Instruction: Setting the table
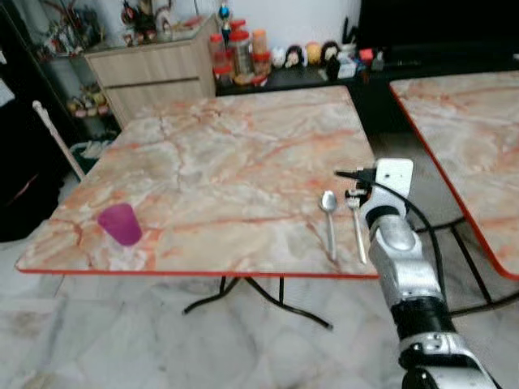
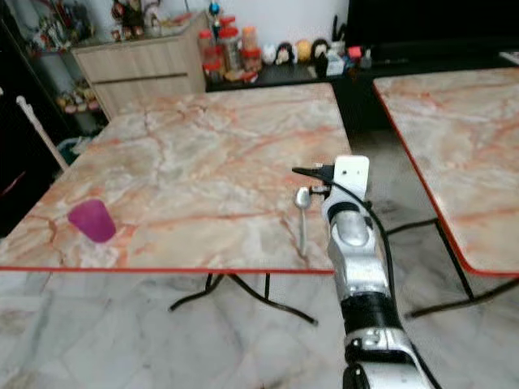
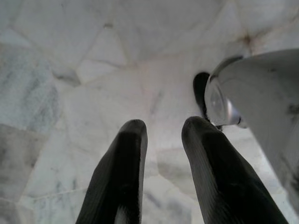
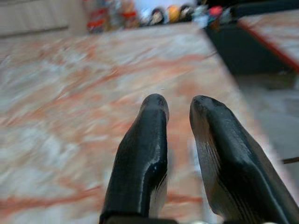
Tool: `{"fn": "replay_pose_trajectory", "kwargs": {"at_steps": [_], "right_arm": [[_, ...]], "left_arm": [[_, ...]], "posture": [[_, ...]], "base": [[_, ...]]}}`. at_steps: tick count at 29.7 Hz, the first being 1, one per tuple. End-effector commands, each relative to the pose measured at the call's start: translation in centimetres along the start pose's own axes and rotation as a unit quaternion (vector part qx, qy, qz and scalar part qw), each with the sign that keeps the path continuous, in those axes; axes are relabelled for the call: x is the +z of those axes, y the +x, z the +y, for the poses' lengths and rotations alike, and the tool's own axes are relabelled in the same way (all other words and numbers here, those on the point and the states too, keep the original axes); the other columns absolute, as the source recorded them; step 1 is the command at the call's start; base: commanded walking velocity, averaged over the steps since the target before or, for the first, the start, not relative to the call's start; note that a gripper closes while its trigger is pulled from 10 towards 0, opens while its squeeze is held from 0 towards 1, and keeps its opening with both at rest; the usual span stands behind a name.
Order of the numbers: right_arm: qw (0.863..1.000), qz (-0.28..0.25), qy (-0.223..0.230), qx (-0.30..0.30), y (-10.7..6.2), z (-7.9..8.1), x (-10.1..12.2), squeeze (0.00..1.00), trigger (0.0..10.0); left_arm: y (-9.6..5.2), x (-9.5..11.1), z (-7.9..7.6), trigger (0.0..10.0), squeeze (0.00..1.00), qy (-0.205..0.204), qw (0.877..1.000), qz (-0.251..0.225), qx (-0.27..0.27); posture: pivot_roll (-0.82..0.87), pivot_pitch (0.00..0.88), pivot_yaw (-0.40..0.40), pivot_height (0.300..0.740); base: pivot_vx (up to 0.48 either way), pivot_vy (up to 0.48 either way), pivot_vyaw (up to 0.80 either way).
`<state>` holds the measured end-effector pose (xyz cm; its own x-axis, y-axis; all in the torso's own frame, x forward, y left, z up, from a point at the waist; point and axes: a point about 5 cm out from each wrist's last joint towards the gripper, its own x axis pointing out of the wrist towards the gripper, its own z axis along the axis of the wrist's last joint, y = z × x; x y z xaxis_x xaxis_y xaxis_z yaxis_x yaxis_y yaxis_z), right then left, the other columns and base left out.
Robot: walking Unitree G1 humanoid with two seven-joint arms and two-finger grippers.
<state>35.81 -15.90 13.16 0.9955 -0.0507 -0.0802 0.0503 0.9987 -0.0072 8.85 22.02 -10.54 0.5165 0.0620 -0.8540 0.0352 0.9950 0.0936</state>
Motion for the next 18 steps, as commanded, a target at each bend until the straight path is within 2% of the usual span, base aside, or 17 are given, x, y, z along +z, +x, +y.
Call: {"fn": "replay_pose_trajectory", "kwargs": {"at_steps": [1,6,9,15,18], "right_arm": [[1.0,0.012,-0.004,-0.024,-0.4,-1.4,-1.0,0.0,10.0],[0.997,0.033,-0.002,-0.067,-0.5,-3.4,-1.9,0.0,10.0],[0.997,0.033,-0.003,-0.076,-0.5,-4.0,-1.8,0.0,10.0],[0.996,0.028,-0.002,-0.086,-0.3,-4.6,-1.4,0.0,10.0],[0.996,0.037,-0.004,-0.075,-0.2,-4.0,-1.6,0.0,10.0]], "left_arm": [[0.0,-0.1,0.3,10.0,0.0,-0.001,1.0,0.005,0.005],[0.0,0.1,0.3,10.0,0.0,-0.003,1.0,0.001,0.004],[0.1,0.2,0.3,10.0,0.0,-0.003,1.0,0.0,0.004],[0.1,0.3,0.3,10.0,0.0,-0.001,1.0,-0.001,0.004],[0.1,0.2,0.3,10.0,0.0,-0.002,1.0,-0.001,0.005]], "posture": [[-0.12,0.0,0.093,0.736],[-0.12,0.0,0.096,0.736],[-0.12,0.0,0.096,0.736],[-0.12,0.0,0.096,0.736],[-0.12,0.0,0.096,0.736]], "base": [[0.0,0.0,0.0],[0.0,0.0,0.0],[0.0,0.0,0.0],[0.0,0.0,0.0],[0.0,0.0,-0.74]]}}
